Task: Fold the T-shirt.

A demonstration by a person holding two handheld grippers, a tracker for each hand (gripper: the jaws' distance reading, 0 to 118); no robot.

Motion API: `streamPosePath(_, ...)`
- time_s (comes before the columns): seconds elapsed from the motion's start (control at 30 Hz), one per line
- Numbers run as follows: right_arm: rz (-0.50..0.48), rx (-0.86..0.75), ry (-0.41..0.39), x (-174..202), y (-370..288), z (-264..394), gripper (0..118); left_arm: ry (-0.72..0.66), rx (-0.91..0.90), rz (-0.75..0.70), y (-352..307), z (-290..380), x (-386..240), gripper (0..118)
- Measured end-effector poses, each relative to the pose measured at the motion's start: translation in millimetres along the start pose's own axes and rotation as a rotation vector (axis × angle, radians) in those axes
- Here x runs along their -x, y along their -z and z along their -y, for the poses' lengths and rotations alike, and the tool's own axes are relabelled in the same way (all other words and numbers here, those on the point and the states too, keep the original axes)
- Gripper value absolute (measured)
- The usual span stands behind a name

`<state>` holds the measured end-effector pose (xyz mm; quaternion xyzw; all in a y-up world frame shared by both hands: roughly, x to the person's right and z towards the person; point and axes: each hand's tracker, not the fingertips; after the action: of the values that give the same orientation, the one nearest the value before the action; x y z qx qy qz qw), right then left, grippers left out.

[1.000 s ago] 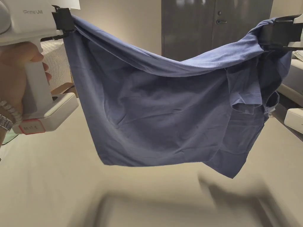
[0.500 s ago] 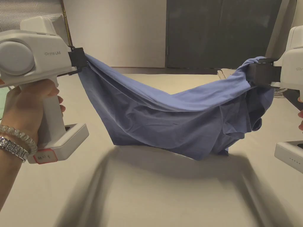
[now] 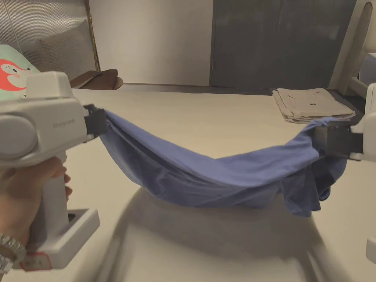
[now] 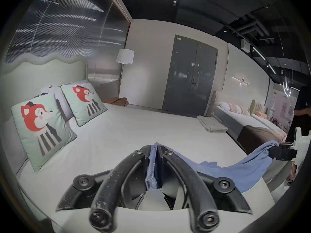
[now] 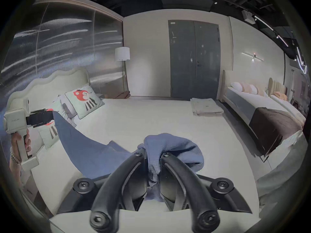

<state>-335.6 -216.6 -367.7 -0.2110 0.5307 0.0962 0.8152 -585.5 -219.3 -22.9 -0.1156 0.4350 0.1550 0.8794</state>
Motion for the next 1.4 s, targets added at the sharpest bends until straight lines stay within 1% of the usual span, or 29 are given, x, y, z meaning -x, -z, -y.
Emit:
streamPosePath(0.13,-0.028,0.106,0.051,2,-28,39,10,-0.016,0.086,0.004,-36,37,10,5)
streamPosePath(0.27,-0.029,0.184,0.065,7,-57,91,10,-0.051,0.184,0.000,-76,86,24,5)
streamPosePath(0.37,-0.033,0.260,0.097,8,-78,130,10,-0.070,0.271,-0.014,-106,123,31,5)
streamPosePath(0.47,-0.039,0.328,0.100,13,-96,162,10,-0.084,0.365,-0.027,-131,162,42,5)
streamPosePath(0.6,-0.005,0.385,0.086,21,-112,201,10,-0.065,0.508,-0.058,-152,213,48,5)
streamPosePath(0.73,0.005,0.486,0.131,17,-109,241,9,-0.103,0.633,-0.099,-159,258,57,5)
streamPosePath(0.77,0.027,0.499,0.131,15,-109,251,9,-0.101,0.660,-0.105,-161,268,59,5)
streamPosePath(0.83,0.052,0.525,0.120,15,-108,268,9,-0.099,0.684,-0.110,-163,281,62,5)
streamPosePath(0.93,0.076,0.561,0.141,11,-108,288,9,-0.127,0.703,-0.117,-165,292,62,5)
streamPosePath(1.07,0.106,0.604,0.159,5,-97,313,9,-0.103,0.728,-0.132,-164,301,58,5)
streamPosePath(1.23,0.127,0.599,0.182,5,-97,322,9,-0.097,0.737,-0.139,-162,302,61,5)
streamPosePath(1.33,0.127,0.575,0.152,10,-101,322,10,-0.077,0.723,-0.138,-166,302,53,5)
streamPosePath(1.37,0.123,0.556,0.146,10,-104,322,12,-0.081,0.710,-0.131,-169,300,54,7)
streamPosePath(1.4,0.119,0.536,0.147,10,-108,321,19,-0.092,0.697,-0.122,-169,298,58,12)
